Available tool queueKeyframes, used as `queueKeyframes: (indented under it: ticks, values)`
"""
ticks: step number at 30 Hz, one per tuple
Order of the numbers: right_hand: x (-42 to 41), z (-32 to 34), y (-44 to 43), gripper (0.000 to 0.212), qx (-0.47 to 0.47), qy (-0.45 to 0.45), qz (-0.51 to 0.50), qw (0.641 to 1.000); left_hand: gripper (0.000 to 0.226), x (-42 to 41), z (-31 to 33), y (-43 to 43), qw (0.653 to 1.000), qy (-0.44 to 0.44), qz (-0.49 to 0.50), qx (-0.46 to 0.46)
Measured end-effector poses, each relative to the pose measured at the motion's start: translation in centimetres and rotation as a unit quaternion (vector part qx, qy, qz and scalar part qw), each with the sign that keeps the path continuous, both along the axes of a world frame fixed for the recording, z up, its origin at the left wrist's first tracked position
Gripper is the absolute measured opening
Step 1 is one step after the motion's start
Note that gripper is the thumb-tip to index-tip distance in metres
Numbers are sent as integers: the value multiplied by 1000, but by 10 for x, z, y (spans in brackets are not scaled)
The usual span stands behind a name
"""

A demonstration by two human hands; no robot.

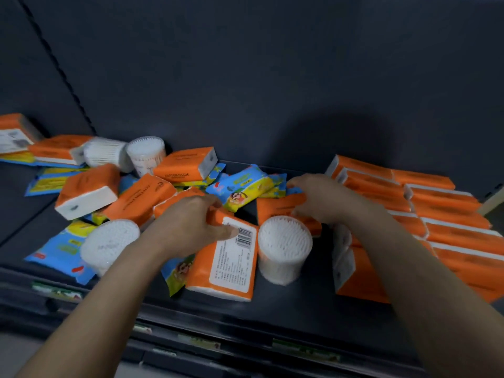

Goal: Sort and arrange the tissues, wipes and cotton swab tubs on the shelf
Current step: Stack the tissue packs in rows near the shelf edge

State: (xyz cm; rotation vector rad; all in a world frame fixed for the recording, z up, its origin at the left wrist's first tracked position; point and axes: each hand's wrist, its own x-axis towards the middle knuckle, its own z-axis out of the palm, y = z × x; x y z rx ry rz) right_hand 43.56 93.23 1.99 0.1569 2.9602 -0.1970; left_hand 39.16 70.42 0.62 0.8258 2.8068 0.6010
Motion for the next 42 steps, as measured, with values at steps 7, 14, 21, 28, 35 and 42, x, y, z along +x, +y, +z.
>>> queueKeyframes:
  ticks: [7, 14, 21, 28, 35, 42]
  values:
    - [-22, -3, 4, 64, 50, -97, 66, 992, 43, -5, 9, 3, 990, -1, 75, 116]
    - [-32, -5, 12, 94, 49, -167, 41, 984, 56, -10, 16, 8, 967, -3, 133, 215]
    - [-38, 2, 13, 64, 48, -131, 27, 990, 25, -15, 23, 9, 949, -5, 109, 297]
    - [-23, 42, 11, 44, -27, 53, -38, 998, 31, -27, 37, 10, 915, 0, 87, 394]
    - [13, 62, -9, 42, -90, 152, -143, 974, 39, -33, 47, 5, 908, -12, -12, 419]
    - [69, 62, -25, 41, -84, 260, -261, 926, 32, -15, 56, 11, 893, 22, -122, 432]
